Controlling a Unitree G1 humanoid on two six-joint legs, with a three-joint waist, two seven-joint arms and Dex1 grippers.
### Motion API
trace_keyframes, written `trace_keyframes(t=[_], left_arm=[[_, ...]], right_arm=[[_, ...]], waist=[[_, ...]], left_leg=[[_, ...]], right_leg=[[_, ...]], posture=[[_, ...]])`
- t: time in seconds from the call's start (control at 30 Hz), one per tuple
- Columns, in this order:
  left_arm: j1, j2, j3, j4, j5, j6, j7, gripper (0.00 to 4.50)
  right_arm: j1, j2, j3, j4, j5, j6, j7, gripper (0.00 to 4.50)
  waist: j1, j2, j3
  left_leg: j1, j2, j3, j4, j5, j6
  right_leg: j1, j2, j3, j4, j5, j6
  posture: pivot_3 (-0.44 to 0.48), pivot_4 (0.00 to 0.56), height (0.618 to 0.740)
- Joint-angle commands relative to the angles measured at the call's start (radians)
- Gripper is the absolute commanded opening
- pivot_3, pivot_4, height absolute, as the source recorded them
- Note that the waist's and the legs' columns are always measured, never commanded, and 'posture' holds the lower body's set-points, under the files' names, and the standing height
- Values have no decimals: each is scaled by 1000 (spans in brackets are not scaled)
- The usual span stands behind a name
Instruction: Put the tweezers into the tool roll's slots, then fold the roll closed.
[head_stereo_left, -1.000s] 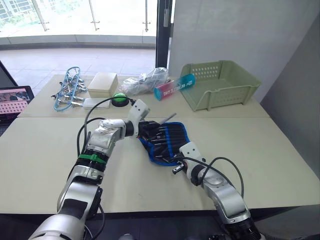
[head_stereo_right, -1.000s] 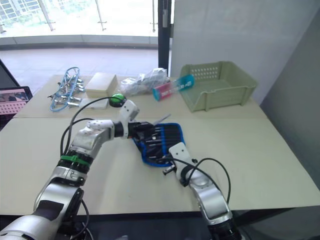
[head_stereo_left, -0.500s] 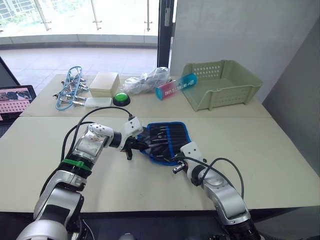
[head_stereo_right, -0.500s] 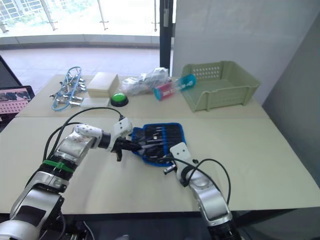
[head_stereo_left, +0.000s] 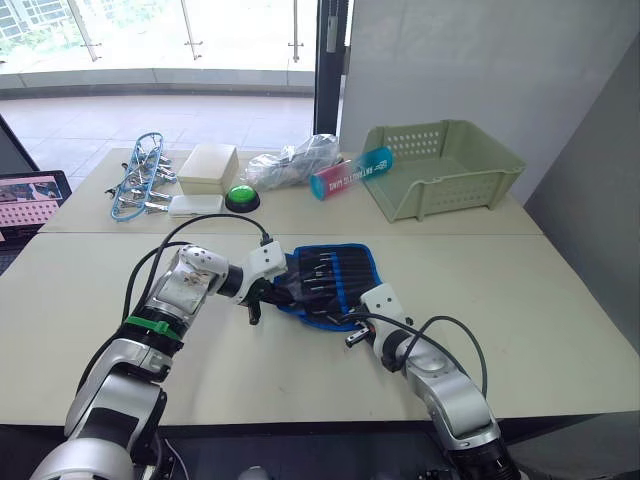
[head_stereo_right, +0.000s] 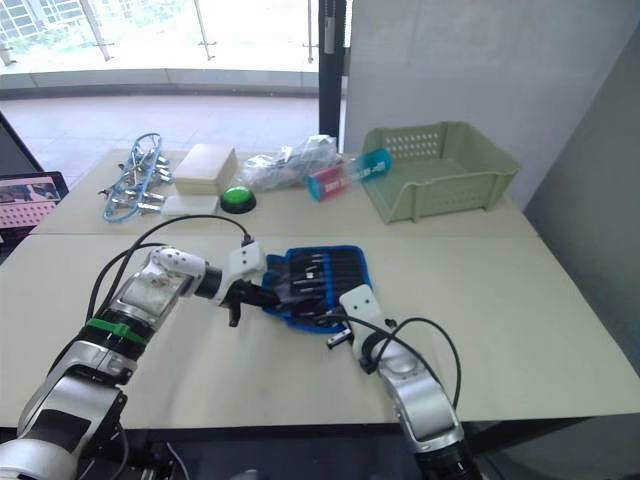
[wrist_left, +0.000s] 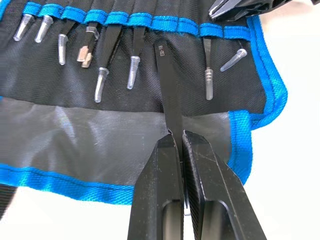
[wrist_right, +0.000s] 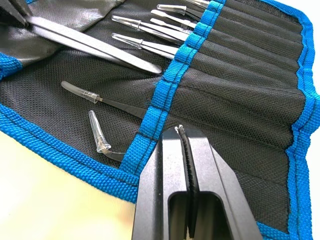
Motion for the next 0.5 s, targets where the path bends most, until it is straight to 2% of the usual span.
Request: trace_keyframes(t=[0.03,0.5], left_arm=[[-33,-3,-3,7,16,-24,-14,53],[-140,-108,-56,169,99,-154,-36,53]], right_arm=[[60,-16,-3,101,-20,67,-22,0],[65,-9,-2,100,-19,78,-31,0]], waist=[[0,0,0],[9,0,0]], left_leg=[[0,0,0,0,0,0],[0,0,0,1,0,0]], right_leg=[[0,0,0,0,0,0],[1,0,0,0,0,0]], posture=[[0,150,716],[0,150,716]])
